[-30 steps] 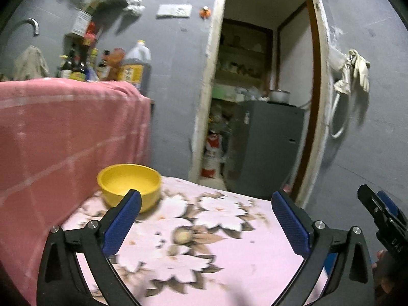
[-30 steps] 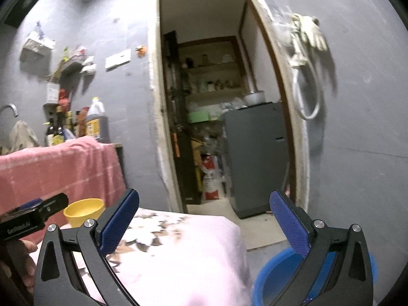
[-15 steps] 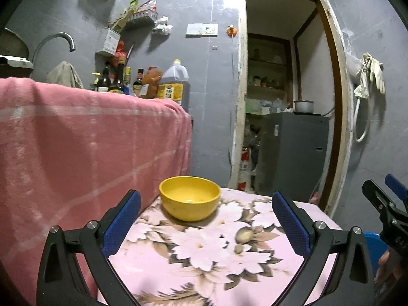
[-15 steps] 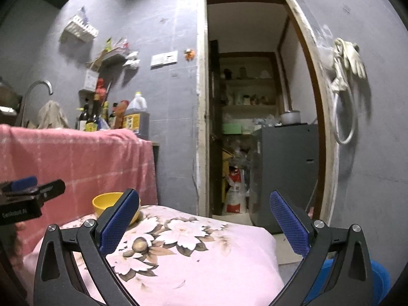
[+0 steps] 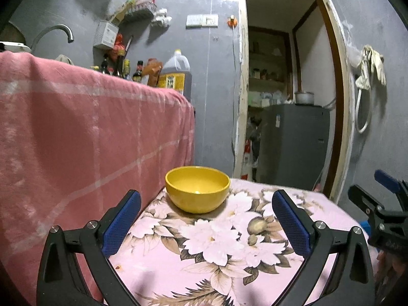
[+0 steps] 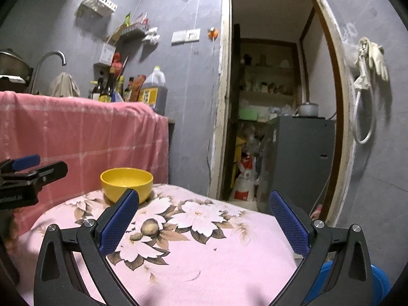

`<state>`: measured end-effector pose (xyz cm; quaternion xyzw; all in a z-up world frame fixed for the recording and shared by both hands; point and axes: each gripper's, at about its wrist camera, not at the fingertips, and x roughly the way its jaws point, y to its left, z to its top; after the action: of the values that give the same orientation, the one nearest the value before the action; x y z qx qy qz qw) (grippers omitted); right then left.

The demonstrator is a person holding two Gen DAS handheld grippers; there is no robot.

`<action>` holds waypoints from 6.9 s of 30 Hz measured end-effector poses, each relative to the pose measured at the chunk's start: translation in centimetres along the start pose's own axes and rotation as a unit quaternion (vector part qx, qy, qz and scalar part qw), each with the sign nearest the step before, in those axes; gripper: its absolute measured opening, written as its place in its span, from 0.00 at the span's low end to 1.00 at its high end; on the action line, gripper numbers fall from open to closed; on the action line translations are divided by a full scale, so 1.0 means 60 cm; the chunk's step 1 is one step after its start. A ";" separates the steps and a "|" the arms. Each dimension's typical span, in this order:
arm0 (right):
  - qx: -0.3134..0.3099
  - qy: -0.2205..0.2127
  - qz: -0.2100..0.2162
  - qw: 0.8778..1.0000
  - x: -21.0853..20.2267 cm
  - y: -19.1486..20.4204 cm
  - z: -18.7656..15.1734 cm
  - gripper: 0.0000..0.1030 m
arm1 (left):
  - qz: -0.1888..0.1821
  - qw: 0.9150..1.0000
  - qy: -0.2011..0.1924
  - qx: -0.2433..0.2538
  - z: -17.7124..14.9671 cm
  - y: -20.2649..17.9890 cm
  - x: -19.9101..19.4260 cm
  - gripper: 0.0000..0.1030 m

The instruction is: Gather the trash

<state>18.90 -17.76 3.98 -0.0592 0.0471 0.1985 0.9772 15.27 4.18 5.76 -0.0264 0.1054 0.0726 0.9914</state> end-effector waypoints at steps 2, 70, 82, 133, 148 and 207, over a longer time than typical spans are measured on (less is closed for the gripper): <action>0.010 0.032 0.016 0.999 0.025 -0.001 0.003 1.00 | -0.015 0.999 0.031 0.007 -0.001 0.000 0.021 0.98; 0.066 0.251 0.055 0.964 0.133 -0.038 -0.073 0.14 | -0.152 0.919 0.359 0.063 -0.055 -0.105 0.251 0.12; 0.095 0.134 0.020 0.986 0.036 -0.065 -0.040 0.14 | -0.173 0.950 0.260 0.018 -0.023 -0.135 0.148 0.12; 0.303 0.131 -0.266 0.906 -0.154 -0.411 -0.115 0.18 | -0.378 0.871 0.300 0.092 -0.034 -0.623 0.155 0.16; 0.311 0.131 -0.268 0.902 -0.155 -0.412 -0.115 0.29 | -0.362 0.881 0.299 0.061 -0.028 -0.590 0.156 0.32; 0.111 -0.010 -0.241 0.964 -0.412 -0.058 -0.024 1.00 | -0.207 0.977 0.046 0.020 -0.006 -0.169 -0.215 0.98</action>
<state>-2.52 -30.56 5.78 0.0417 0.0433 -0.0491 0.9970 4.22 -7.63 8.52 -0.0314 0.1441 -0.1376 0.9794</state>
